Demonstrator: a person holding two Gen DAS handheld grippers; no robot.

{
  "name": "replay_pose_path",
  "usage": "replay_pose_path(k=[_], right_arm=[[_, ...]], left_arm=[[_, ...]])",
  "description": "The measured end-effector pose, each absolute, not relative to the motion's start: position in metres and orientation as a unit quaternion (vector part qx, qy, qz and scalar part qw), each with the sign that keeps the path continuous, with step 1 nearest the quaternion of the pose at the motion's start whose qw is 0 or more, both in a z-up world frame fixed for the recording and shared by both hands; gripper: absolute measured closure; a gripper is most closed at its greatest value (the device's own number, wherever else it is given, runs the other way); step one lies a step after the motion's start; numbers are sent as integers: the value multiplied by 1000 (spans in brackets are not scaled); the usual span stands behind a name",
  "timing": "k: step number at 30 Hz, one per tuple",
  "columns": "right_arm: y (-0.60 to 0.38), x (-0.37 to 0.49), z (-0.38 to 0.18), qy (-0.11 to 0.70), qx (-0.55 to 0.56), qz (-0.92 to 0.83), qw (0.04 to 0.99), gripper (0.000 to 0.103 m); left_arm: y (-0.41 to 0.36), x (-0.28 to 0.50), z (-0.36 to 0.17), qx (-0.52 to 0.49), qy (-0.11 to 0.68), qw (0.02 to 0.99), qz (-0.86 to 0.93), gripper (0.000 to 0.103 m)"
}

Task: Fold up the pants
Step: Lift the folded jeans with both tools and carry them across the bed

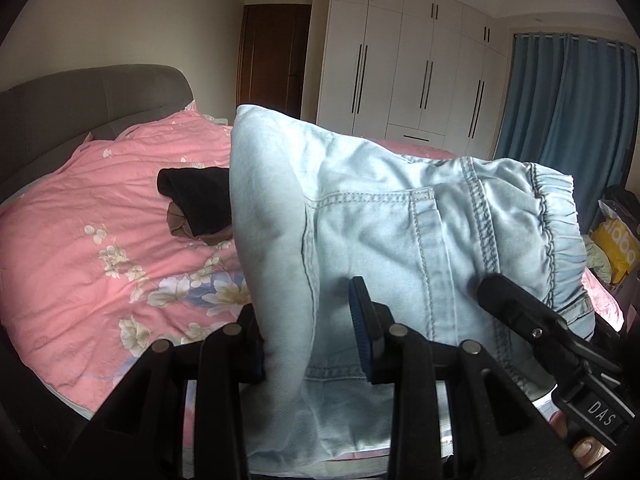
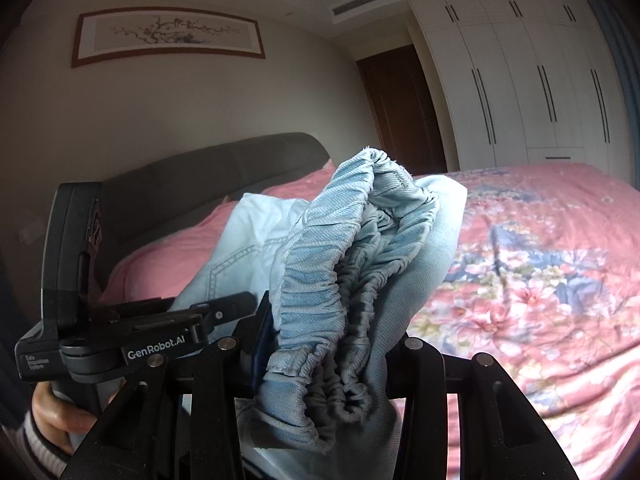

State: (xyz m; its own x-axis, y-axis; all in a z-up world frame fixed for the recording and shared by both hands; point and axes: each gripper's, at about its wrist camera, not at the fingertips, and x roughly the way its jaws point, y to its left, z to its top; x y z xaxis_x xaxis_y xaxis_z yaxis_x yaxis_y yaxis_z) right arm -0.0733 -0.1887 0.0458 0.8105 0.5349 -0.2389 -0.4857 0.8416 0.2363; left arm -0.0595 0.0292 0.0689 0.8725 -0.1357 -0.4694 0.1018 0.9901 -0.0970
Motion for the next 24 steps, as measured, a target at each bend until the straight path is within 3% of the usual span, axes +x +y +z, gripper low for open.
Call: replay_pose_path(k=[12, 24], right_arm=[[-188, -55, 95, 98, 79, 281, 952, 60], [-189, -5, 97, 97, 84, 288, 949, 60]], left_arm=[[30, -36, 104, -21, 215, 975, -60, 71], [29, 20, 97, -13, 232, 971, -54, 71]])
